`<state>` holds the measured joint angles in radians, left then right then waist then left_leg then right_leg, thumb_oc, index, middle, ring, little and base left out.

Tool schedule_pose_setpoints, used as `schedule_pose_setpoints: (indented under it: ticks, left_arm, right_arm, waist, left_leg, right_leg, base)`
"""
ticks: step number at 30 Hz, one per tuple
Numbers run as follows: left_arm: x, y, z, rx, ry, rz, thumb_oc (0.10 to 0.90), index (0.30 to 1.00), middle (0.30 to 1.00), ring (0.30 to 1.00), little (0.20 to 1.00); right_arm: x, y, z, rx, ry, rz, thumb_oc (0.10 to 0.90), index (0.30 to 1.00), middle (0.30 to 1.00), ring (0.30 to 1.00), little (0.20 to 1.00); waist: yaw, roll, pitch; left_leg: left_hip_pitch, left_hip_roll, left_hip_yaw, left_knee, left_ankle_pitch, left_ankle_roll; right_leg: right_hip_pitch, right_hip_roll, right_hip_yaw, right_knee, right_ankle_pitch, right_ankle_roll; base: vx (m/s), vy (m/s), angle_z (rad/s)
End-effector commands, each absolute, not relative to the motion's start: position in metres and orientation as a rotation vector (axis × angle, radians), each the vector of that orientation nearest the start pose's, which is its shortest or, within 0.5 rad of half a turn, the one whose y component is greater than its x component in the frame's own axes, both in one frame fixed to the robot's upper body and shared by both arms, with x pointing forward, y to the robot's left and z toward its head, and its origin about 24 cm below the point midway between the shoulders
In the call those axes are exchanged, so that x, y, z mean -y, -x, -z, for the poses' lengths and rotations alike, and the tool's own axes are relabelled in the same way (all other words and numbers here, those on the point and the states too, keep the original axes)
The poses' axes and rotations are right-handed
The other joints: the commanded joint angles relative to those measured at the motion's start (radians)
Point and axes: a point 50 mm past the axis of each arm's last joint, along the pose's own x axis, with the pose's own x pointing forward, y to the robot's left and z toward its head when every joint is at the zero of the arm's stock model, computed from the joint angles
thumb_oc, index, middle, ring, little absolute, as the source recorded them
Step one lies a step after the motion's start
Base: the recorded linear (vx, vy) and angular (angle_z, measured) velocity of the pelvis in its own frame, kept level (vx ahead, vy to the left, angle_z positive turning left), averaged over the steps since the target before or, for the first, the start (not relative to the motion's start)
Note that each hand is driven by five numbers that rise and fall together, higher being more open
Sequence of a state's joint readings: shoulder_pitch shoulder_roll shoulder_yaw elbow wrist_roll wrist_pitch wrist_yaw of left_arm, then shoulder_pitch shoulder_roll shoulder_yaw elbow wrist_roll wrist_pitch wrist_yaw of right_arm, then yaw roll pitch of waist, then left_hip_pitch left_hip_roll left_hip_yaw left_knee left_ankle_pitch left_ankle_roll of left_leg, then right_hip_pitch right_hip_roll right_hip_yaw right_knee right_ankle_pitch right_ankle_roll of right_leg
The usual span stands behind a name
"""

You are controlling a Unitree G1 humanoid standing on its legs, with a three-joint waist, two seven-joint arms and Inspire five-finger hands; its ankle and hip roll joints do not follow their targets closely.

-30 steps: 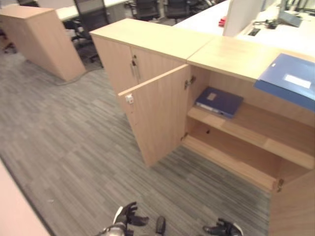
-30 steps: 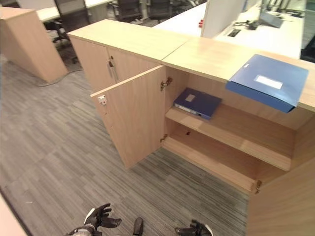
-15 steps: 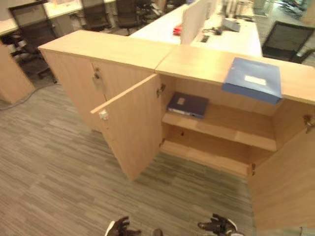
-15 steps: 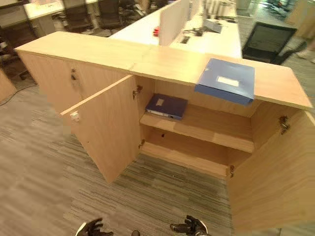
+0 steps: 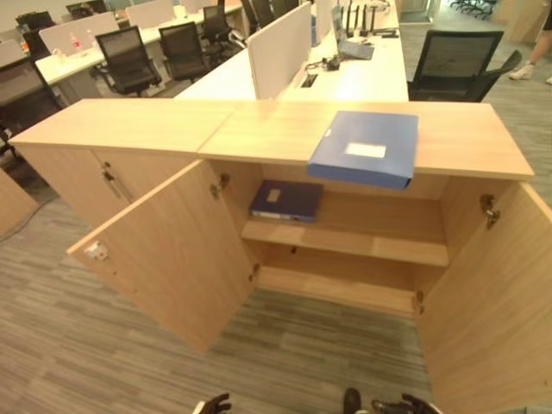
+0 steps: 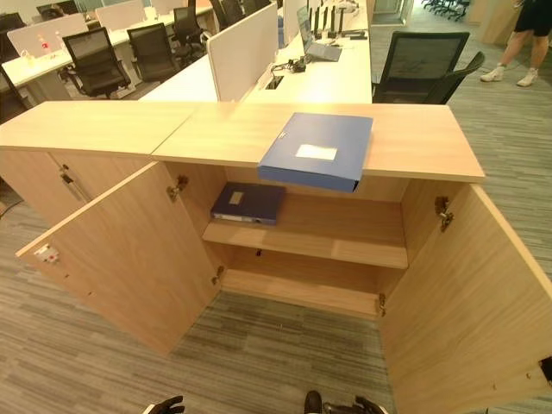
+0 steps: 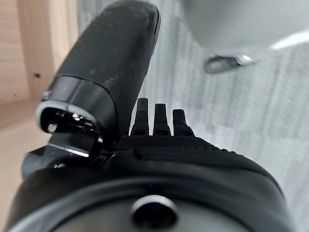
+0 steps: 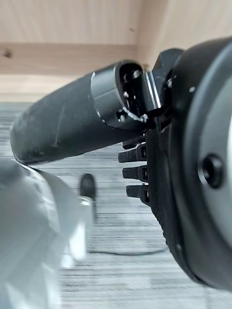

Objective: Put the empty folder in the office cabinet

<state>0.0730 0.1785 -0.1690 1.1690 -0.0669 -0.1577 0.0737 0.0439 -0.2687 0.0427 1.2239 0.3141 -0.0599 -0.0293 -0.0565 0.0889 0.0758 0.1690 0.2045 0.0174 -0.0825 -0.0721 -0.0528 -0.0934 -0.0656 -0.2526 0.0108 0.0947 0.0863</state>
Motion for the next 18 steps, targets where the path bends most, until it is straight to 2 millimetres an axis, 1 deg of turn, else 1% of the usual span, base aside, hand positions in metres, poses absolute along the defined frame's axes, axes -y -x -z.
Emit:
schedule_pose_setpoints:
  ticks: [1,2,3,4,6,7,9,10,11,12,14,15,16,18]
  left_arm:
    - [-0.226,-0.124,0.146,-0.936,-0.278,-0.085,0.800,0.900,0.900,0.900,0.900]
    - [-0.224,-0.125,0.146,-0.934,-0.281,-0.073,0.800,0.900,0.900,0.900,0.900]
    - [-0.221,-0.127,0.146,-0.927,-0.270,-0.065,0.800,0.900,0.900,0.900,0.900]
    - [-0.221,-0.127,0.146,-0.927,-0.270,-0.065,0.800,0.900,0.900,0.900,0.900]
    - [-0.219,-0.129,0.145,-0.918,-0.258,-0.065,0.800,0.900,0.900,0.900,0.900]
    - [-0.218,-0.133,0.144,-0.907,-0.260,-0.061,0.800,0.900,0.900,0.900,0.900]
    - [-0.217,-0.136,0.143,-0.897,-0.260,-0.055,0.800,0.900,0.900,0.900,0.900]
    - [-0.216,-0.136,0.143,-0.895,-0.260,-0.053,0.800,0.900,0.900,0.900,0.900]
    - [-0.216,-0.135,0.143,-0.898,-0.260,-0.054,0.800,0.900,0.900,0.900,0.900]
    - [-0.215,-0.134,0.144,-0.901,-0.256,-0.050,0.800,0.900,0.900,0.900,0.900]
    - [-0.212,-0.135,0.144,-0.900,-0.254,-0.039,0.800,0.900,0.900,0.900,0.900]
    - [-0.211,-0.133,0.145,-0.903,-0.257,-0.029,0.800,0.900,0.900,0.900,0.900]
    - [-0.211,-0.133,0.145,-0.904,-0.257,-0.028,0.800,0.900,0.900,0.900,0.900]
    - [-0.210,-0.132,0.145,-0.906,-0.261,-0.026,0.800,0.900,0.900,0.900,0.900]
  right_arm:
    - [0.252,-0.069,0.160,-1.209,0.084,0.292,0.800,0.900,0.900,0.900,0.900]
    - [0.253,-0.072,0.159,-1.202,0.085,0.292,0.800,0.900,0.900,0.900,0.900]
    - [0.256,-0.077,0.158,-1.186,0.085,0.294,0.800,0.900,0.900,0.900,0.900]
    - [0.256,-0.077,0.158,-1.186,0.085,0.294,0.800,0.900,0.900,0.900,0.900]
    - [0.257,-0.084,0.156,-1.159,0.077,0.298,0.800,0.900,0.900,0.900,0.900]
    - [0.257,-0.088,0.155,-1.146,0.075,0.298,0.800,0.900,0.900,0.900,0.900]
    - [0.258,-0.095,0.152,-1.121,0.072,0.299,0.800,0.900,0.900,0.900,0.900]
    - [0.259,-0.096,0.152,-1.117,0.070,0.306,0.800,0.900,0.900,0.900,0.900]
    - [0.261,-0.096,0.151,-1.118,0.071,0.311,0.800,0.900,0.900,0.900,0.900]
    - [0.262,-0.095,0.151,-1.124,0.068,0.316,0.800,0.900,0.900,0.900,0.900]
    - [0.262,-0.094,0.152,-1.128,0.064,0.322,0.800,0.900,0.900,0.900,0.900]
    - [0.263,-0.091,0.152,-1.132,0.061,0.329,0.800,0.900,0.900,0.900,0.900]
    - [0.263,-0.091,0.152,-1.132,0.061,0.329,0.800,0.900,0.900,0.900,0.900]
    - [0.262,-0.091,0.152,-1.131,0.067,0.324,0.800,0.900,0.900,0.900,0.900]
  waist:
    - [-0.003,-0.055,0.045]
    - [-0.002,-0.056,0.046]
    - [-0.002,-0.058,0.050]
    - [-0.003,-0.057,0.051]
    - [0.004,-0.076,0.064]
    - [0.005,-0.089,0.076]
    - [0.009,-0.111,0.089]
    - [0.012,-0.119,0.091]
    - [0.014,-0.122,0.092]
    - [0.016,-0.126,0.093]
    - [0.020,-0.122,0.095]
    - [0.026,-0.116,0.092]
    - [0.027,-0.116,0.093]
    - [0.045,-0.101,0.089]
  left_leg:
    - [0.098,-0.072,-0.007,0.114,0.011,-0.066]
    - [0.082,-0.064,-0.006,0.152,0.043,-0.082]
    - [0.051,-0.055,-0.014,0.244,0.119,-0.106]
    - [0.049,-0.054,-0.016,0.248,0.117,-0.108]
    - [-0.006,-0.046,-0.012,0.375,0.195,-0.122]
    - [-0.050,-0.041,-0.002,0.459,0.229,-0.129]
    - [-0.093,-0.022,0.043,0.570,0.264,-0.131]
    - [-0.109,-0.018,0.051,0.606,0.277,-0.129]
    - [-0.122,-0.012,0.058,0.633,0.277,-0.125]
    - [-0.142,-0.004,0.059,0.631,0.285,-0.122]
    - [-0.173,0.021,0.066,0.572,0.286,-0.118]
    - [-0.186,0.033,0.069,0.472,0.257,-0.111]
    - [-0.180,0.032,0.072,0.470,0.255,-0.111]
    - [-0.196,0.023,0.049,0.281,0.215,-0.106]
  right_leg:
    - [0.004,-0.081,0.028,-0.068,0.083,0.046]
    - [0.019,-0.071,0.026,-0.072,0.070,0.037]
    - [0.052,-0.048,0.025,-0.081,0.043,0.013]
    - [0.052,-0.047,0.023,-0.081,0.043,0.012]
    - [0.089,-0.041,0.024,-0.089,0.015,-0.010]
    - [0.106,-0.047,0.022,-0.089,0.006,-0.019]
    - [0.138,-0.045,0.030,-0.096,-0.013,-0.037]
    - [0.152,-0.042,0.036,-0.098,-0.024,-0.046]
    - [0.164,-0.039,0.043,-0.098,-0.032,-0.051]
    - [0.176,-0.038,0.049,-0.098,-0.040,-0.054]
    - [0.198,-0.037,0.053,-0.098,-0.054,-0.051]
    - [0.214,-0.036,0.064,-0.098,-0.068,-0.036]
    - [0.217,-0.037,0.066,-0.098,-0.070,-0.035]
    - [0.226,-0.037,0.079,-0.098,-0.085,-0.012]
  base:
    - [0.15,-0.221,0.16]
    - [0.23,-0.300,0.04]
    - [0.17,-0.206,-0.01]
    - [0.19,-0.217,-0.07]
    - [0.15,-0.197,-0.14]
    - [0.17,-0.246,-0.15]
    - [0.17,-0.227,-0.10]
    - [0.19,-0.190,-0.03]
    - [0.21,-0.140,-0.02]
    - [0.21,-0.081,0.01]
    - [0.25,0.024,0.05]
    - [0.23,0.065,0.11]
    - [0.24,0.100,0.06]
    - [0.20,0.121,-0.06]
